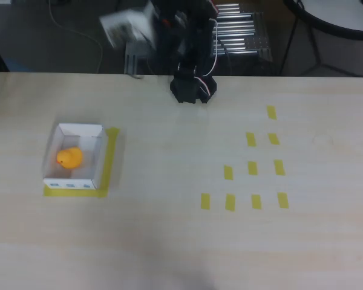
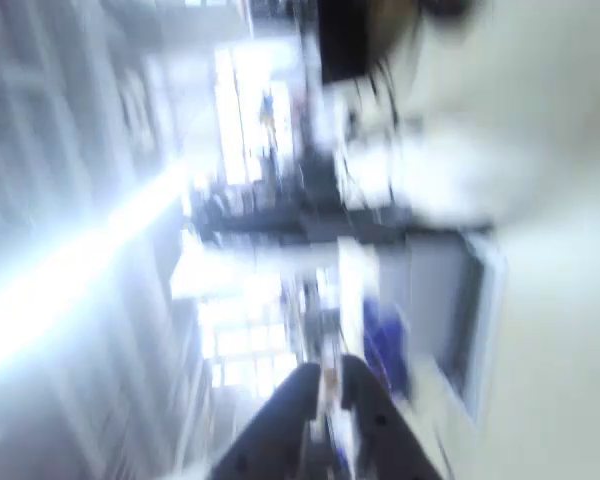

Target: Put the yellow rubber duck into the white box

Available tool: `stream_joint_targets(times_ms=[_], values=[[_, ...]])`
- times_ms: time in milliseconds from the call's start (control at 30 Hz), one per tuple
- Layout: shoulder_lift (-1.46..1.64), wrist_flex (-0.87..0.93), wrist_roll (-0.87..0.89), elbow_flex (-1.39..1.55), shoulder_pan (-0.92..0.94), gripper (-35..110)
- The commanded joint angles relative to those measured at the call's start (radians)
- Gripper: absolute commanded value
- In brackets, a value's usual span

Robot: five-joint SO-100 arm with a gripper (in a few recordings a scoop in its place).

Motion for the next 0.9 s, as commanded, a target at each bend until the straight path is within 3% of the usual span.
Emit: stream_joint_targets(times_ms=[0,200,867], values=[[0.339,-0.043,0.086,0.604,-0.178,0],[0.388,0.124,0.101,0.827,-0.143,0],[0.388,0.091,0.100,0.893,-0.115,0]])
